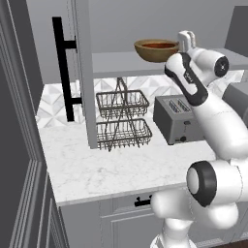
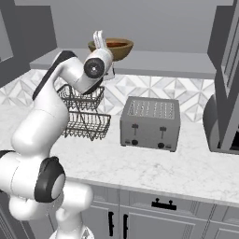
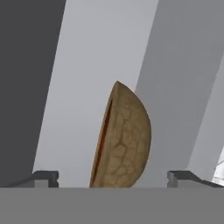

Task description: Pick up the bowls on the counter and stack them on top of one another in the open cabinet. Place the smaller bowl on top of the larger bowl.

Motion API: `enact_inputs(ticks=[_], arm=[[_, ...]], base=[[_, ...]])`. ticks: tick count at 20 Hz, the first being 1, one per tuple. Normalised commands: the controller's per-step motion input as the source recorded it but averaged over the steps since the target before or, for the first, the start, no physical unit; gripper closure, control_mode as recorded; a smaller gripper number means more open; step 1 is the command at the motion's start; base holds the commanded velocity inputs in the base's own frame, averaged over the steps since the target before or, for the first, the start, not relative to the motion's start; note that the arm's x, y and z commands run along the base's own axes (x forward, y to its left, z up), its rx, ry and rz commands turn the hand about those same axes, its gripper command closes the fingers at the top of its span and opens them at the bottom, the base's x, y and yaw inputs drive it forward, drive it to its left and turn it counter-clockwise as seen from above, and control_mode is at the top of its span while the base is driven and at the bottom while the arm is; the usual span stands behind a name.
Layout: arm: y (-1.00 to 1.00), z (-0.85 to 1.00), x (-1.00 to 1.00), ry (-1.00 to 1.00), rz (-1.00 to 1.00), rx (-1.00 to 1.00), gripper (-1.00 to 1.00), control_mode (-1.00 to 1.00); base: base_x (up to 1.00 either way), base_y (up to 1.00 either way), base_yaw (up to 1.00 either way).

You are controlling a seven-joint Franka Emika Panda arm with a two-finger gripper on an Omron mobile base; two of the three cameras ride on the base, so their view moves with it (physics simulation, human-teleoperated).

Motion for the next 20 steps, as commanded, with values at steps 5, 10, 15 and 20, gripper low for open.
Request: enact_inputs(ticks=[5, 10, 15, 20], arm=[[-0.2, -0.01, -1.0, 0.04, -0.01, 0.0, -1.0, -1.0], [-0.07, -0.23, -0.8, 0.21, 0.0, -0.02, -1.0, -1.0], [0.0, -0.42, -0.58, 0.28, 0.0, -0.04, -1.0, -1.0], [0.0, -0.65, -0.42, 0.33, 0.0, -0.02, -1.0, -1.0]], base=[[0.0, 0.0, 0.0], [0.0, 0.0, 0.0], [0.0, 0.0, 0.0], [0.0, 0.0, 0.0]])
